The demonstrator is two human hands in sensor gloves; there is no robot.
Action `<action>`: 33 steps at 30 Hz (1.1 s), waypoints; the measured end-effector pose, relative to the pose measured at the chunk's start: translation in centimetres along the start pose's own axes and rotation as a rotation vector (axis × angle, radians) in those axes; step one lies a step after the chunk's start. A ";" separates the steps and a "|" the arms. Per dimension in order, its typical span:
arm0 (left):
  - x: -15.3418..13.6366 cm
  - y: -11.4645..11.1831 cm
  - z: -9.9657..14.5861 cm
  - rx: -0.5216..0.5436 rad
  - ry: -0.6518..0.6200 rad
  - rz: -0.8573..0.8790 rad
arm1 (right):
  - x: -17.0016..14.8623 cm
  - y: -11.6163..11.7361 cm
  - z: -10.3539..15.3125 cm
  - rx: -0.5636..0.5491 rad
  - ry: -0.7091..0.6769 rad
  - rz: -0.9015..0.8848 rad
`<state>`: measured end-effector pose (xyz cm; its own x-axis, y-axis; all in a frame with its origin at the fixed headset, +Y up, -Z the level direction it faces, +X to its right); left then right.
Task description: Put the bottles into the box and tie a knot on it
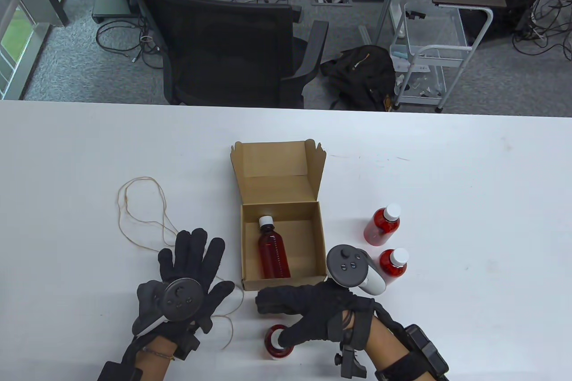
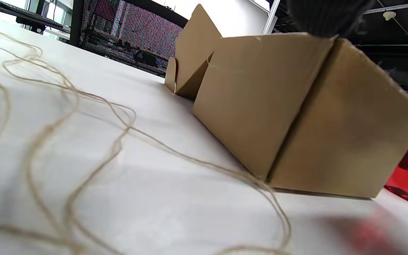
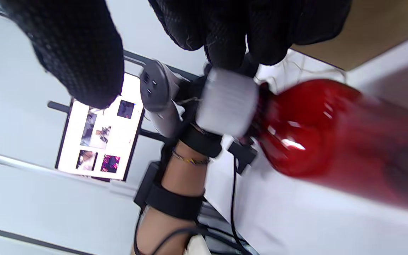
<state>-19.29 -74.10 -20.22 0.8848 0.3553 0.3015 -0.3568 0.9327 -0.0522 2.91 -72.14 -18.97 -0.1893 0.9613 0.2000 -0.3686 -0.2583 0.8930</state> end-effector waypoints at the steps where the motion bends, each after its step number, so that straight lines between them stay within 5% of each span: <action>1: 0.0 0.1 0.0 0.004 0.001 0.006 | -0.4 0.3 0.1 0.011 0.010 0.011; 13: -0.3 0.4 0.0 0.013 0.019 0.001 | -4.9 3.3 -1.0 0.044 0.097 0.157; 22: -0.3 0.3 0.0 0.007 0.022 -0.006 | -4.1 3.2 -0.7 0.015 0.081 0.168; 30: -0.2 0.3 0.0 0.006 0.018 -0.006 | 2.8 -3.0 0.9 -0.232 -0.071 0.043; 33: -0.2 0.3 0.0 0.009 0.020 -0.004 | 4.5 -6.4 1.2 -0.418 -0.020 0.059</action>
Point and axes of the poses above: the tracker on the back of each hand, its own x axis roughly to the thumb side, its own z axis roughly from the fingertips to the wrist, y = z × x, the point moved 5 cm from there along -z, roughly from the wrist to the fingertips, and after that the axes turned 2 degrees about -y, right-handed, at the moved point
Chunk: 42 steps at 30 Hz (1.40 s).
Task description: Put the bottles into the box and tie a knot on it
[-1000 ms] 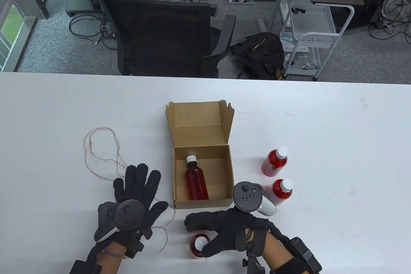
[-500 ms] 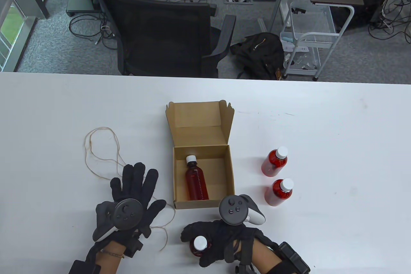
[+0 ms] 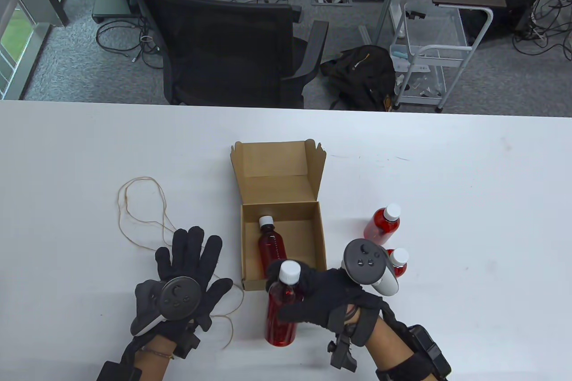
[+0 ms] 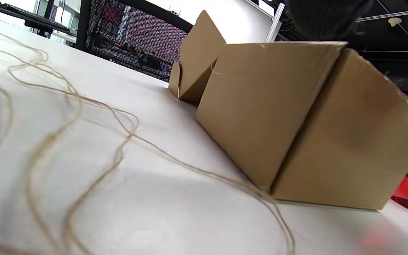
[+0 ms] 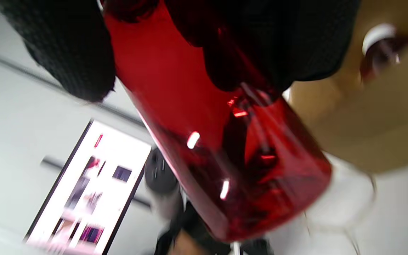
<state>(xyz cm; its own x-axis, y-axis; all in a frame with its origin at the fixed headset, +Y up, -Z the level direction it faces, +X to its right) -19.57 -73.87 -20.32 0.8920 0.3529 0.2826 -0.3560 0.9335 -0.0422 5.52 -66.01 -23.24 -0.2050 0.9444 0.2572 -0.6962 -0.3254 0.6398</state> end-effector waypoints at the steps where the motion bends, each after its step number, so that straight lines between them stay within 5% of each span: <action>1: 0.0 0.0 0.0 -0.001 0.001 -0.003 | 0.2 -1.2 -0.5 -0.065 0.049 0.053; 6: -0.1 0.0 0.0 -0.003 0.006 0.002 | -0.5 -4.2 -3.1 -0.227 0.254 0.264; 11: -0.2 0.0 -0.2 -0.004 0.009 0.002 | -2.9 -4.6 -5.6 -0.273 0.517 0.525; 21: -0.4 0.1 -0.5 -0.010 0.010 -0.002 | -9.2 -2.7 -8.0 -0.129 0.840 0.623; 34: -0.4 -0.1 -0.7 -0.030 0.011 -0.008 | -12.3 -0.3 -8.6 -0.012 0.925 0.691; 42: -0.5 -0.2 -0.8 -0.031 0.013 -0.015 | -8.2 -1.6 -7.7 -0.089 0.802 0.629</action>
Point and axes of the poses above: the tracker on the back of each hand, its own x axis roughly to the thumb side, its own z axis roughly from the fingertips to the wrist, y = z × x, the point moved 5 cm from there along -z, roughly from the wrist to the fingertips, and after that the axes turned 2 degrees about -y, right-handed, at the moved point
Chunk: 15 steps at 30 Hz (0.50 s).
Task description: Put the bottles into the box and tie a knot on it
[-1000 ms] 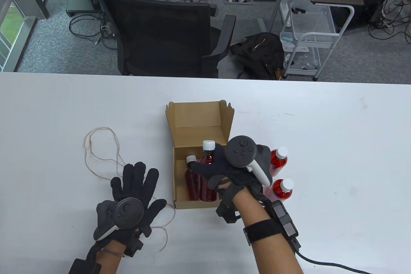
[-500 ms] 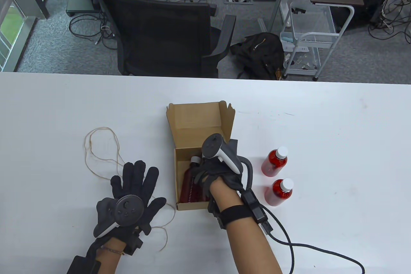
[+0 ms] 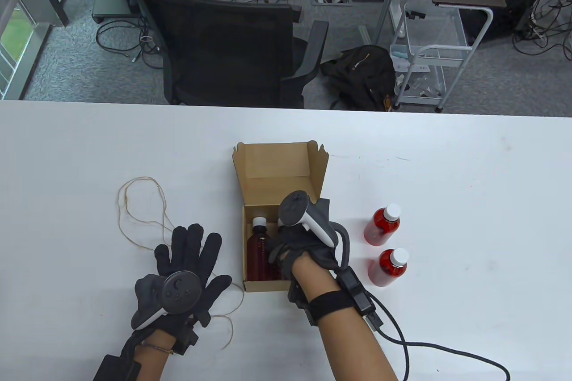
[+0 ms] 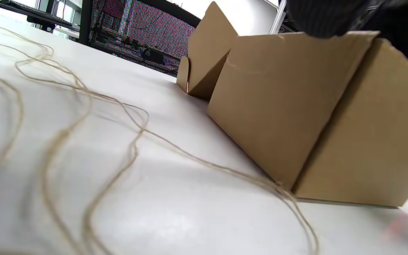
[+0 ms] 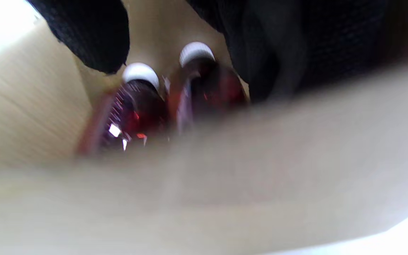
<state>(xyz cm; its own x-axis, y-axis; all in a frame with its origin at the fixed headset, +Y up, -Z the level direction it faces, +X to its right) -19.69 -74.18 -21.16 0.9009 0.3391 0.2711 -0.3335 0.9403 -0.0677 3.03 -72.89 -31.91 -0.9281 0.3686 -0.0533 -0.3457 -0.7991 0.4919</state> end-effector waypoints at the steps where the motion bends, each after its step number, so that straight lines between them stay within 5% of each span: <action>1: 0.0 0.0 0.0 0.001 0.000 0.000 | 0.1 -0.7 0.5 -0.015 -0.015 -0.013; 4: 0.0 0.0 0.1 0.007 -0.002 -0.001 | 0.2 -4.7 3.2 -0.107 -0.092 -0.059; 9: 0.3 -0.1 0.2 0.006 -0.007 -0.009 | -3.4 -11.1 8.0 -0.454 -0.169 -0.156; 15: 0.6 0.1 0.4 0.018 -0.012 -0.008 | -11.7 -13.3 11.4 -0.621 -0.159 -0.238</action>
Point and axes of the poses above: the tracker on the back of each hand, its own x axis roughly to the thumb side, its own z axis roughly from the fingertips to the wrist, y = z × x, the point moved 5 cm from there along -z, roughly from the wrist to the fingertips, and after that the axes turned 2 degrees about -y, right-handed, at the moved point
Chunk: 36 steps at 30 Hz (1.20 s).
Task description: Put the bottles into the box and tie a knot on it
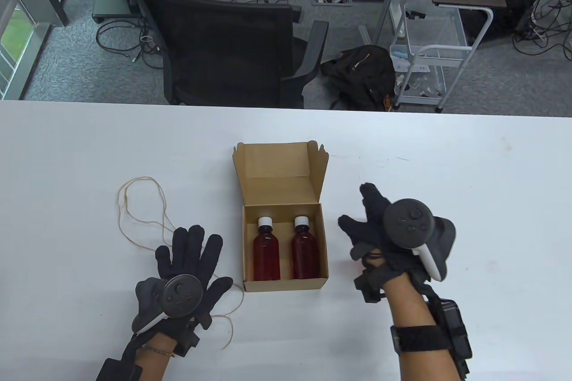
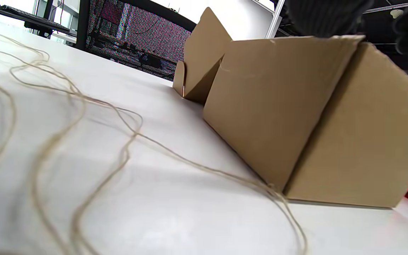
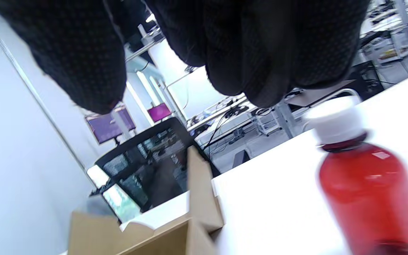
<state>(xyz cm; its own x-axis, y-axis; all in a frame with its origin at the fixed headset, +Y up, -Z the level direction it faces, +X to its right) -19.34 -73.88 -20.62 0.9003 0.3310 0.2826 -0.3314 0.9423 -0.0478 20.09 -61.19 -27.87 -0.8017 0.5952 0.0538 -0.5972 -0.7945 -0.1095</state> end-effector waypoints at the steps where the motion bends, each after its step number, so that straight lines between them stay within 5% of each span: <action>1: 0.0 0.1 0.0 0.004 0.000 -0.002 | -1.7 -0.4 0.4 0.002 -0.015 -0.058; 6: 0.1 0.0 0.1 0.006 -0.003 -0.002 | -8.1 -0.1 2.8 -0.025 0.032 -0.340; 12: 0.0 0.0 0.2 0.006 0.005 0.007 | -11.2 3.0 4.1 0.033 0.025 -0.366; 26: -0.2 -0.2 0.2 -0.016 0.015 0.016 | -13.4 6.1 4.6 0.035 0.083 -0.447; 36: -0.1 -0.1 0.2 -0.011 0.011 0.014 | -14.5 8.6 5.4 0.147 0.114 -0.403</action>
<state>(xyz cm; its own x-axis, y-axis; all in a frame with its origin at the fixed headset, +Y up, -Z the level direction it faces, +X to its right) -19.48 -74.06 -20.42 0.8985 0.3450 0.2715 -0.3412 0.9379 -0.0627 26.43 -77.28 -24.20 -0.5017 0.8638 -0.0474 -0.8650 -0.5002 0.0408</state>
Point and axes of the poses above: the tracker on the back of each hand, its own x axis roughly to the thumb side, its own z axis roughly from the fingertips to the wrist, y = z × x, the point moved 5 cm from there along -z, roughly from the wrist to the fingertips, and after that the axes turned 2 degrees about -y, right-handed, at the moved point
